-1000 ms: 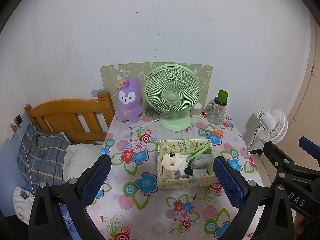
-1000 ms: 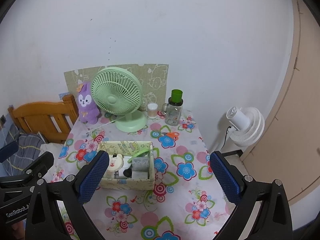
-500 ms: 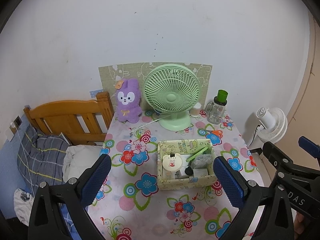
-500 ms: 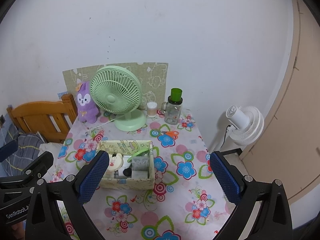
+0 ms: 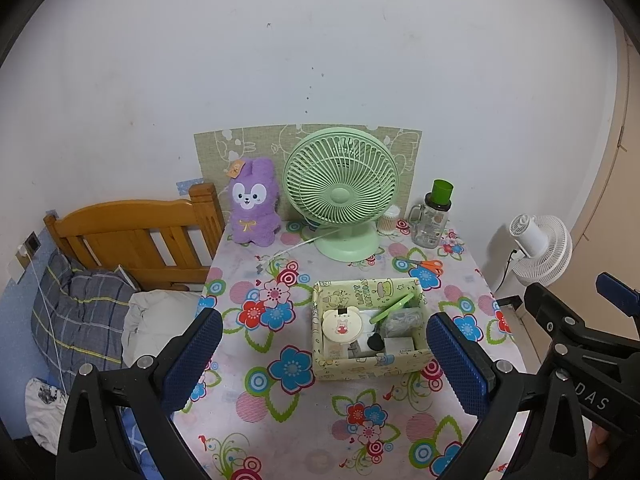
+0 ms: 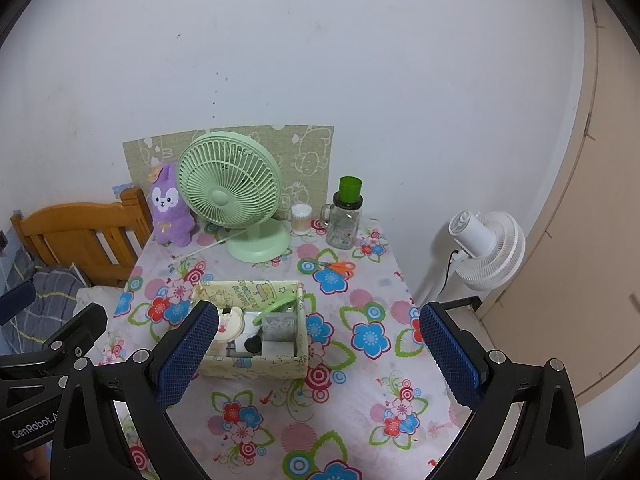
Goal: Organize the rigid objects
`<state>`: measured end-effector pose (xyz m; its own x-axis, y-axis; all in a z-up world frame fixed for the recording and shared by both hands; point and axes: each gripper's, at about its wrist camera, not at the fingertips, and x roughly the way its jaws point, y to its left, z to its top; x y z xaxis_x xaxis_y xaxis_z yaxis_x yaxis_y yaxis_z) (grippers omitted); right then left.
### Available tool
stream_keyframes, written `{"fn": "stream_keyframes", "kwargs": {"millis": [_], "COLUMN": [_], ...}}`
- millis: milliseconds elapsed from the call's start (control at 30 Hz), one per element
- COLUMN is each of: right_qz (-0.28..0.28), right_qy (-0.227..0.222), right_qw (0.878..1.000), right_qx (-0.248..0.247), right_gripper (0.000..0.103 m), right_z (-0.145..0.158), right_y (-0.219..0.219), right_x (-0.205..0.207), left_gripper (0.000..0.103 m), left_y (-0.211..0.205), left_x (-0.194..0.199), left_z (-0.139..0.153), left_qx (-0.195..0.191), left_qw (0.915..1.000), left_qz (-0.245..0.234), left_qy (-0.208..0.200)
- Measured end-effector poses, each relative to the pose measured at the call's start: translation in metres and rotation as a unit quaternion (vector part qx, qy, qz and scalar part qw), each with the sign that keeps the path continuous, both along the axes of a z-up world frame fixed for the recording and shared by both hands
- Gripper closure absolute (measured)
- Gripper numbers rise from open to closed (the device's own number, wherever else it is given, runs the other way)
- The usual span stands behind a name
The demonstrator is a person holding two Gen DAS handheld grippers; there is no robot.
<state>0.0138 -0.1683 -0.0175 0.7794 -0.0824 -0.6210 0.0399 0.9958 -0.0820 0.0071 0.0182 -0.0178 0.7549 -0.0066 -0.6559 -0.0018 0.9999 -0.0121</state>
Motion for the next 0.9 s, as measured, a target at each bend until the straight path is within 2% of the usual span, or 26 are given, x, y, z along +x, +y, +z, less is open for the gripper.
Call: {"fn": "stream_keyframes", "kwargs": {"millis": [500,900], "right_qz": [0.002,-0.011], "right_qy": [0.000,0.009], "right_qw": [1.000,0.999], "right_qx": [-0.007,-0.031], "right_gripper": [0.001,0.001], "right_z": [0.000,0.000], "right_y": [0.009,0.036], "right_x": [0.005,0.012], "left_gripper": [0.000,0.000], "left_y": [0.008,0.038], "left_x": [0.004,0.016], "left_z": [-0.002,-0.012], "left_qx": [-0.007,-0.036], "left_qw": [1.0000,0.9992], "left_qz": [0.004,-0.013], "left_qy": [0.001,0.014]}}
